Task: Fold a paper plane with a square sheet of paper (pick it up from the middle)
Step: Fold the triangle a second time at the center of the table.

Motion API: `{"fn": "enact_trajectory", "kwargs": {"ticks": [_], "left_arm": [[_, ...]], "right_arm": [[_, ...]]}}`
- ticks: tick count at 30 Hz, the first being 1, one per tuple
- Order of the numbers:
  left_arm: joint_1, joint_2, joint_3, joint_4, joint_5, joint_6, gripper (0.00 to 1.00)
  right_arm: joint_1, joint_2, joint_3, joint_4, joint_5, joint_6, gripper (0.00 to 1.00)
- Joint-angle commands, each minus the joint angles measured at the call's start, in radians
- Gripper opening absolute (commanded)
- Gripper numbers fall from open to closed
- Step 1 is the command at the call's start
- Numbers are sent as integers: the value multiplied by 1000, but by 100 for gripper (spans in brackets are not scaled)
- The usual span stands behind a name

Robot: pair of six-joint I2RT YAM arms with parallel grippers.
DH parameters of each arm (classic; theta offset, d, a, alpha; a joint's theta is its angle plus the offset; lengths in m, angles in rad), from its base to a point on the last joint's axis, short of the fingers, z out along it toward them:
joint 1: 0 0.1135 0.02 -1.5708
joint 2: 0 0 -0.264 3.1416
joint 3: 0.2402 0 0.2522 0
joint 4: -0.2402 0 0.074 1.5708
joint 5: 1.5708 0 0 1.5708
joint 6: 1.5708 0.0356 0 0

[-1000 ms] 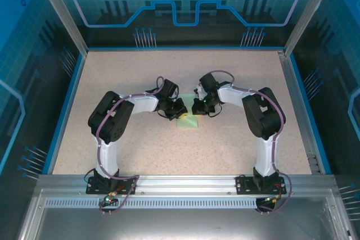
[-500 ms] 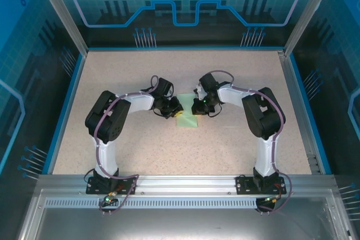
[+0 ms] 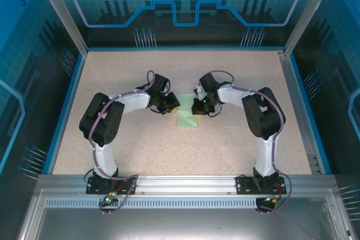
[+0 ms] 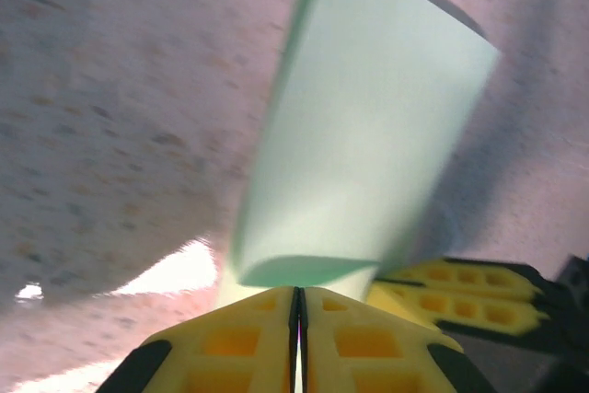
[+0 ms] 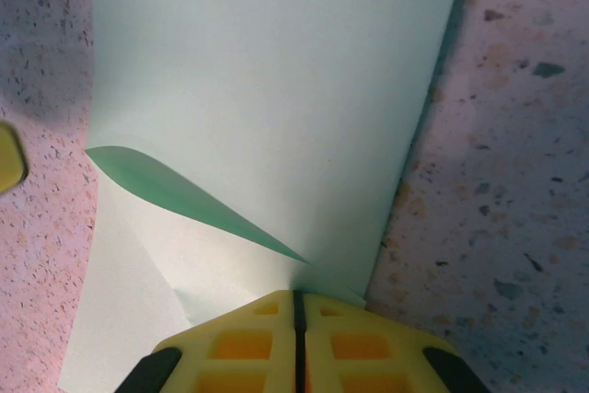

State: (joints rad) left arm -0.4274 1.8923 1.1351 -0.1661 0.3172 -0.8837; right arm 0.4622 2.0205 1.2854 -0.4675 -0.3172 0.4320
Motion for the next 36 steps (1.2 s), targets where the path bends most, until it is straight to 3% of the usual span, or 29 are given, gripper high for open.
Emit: {"fn": "enact_trajectory", "kwargs": {"ticks": [1, 11, 27, 36], "left_arm": [[-34, -34, -42, 59, -19, 4, 11], [-56, 67, -3, 60, 71, 2, 11], [-54, 121, 40, -111, -11, -19, 9], [-56, 131, 37, -133, -13, -37, 9]], "right_arm": [[4, 89, -34, -54, 95, -13, 8], [4, 92, -32, -47, 83, -6, 8], [4, -38, 22, -50, -47, -5, 9], [92, -133, -58, -76, -38, -25, 9]]}}
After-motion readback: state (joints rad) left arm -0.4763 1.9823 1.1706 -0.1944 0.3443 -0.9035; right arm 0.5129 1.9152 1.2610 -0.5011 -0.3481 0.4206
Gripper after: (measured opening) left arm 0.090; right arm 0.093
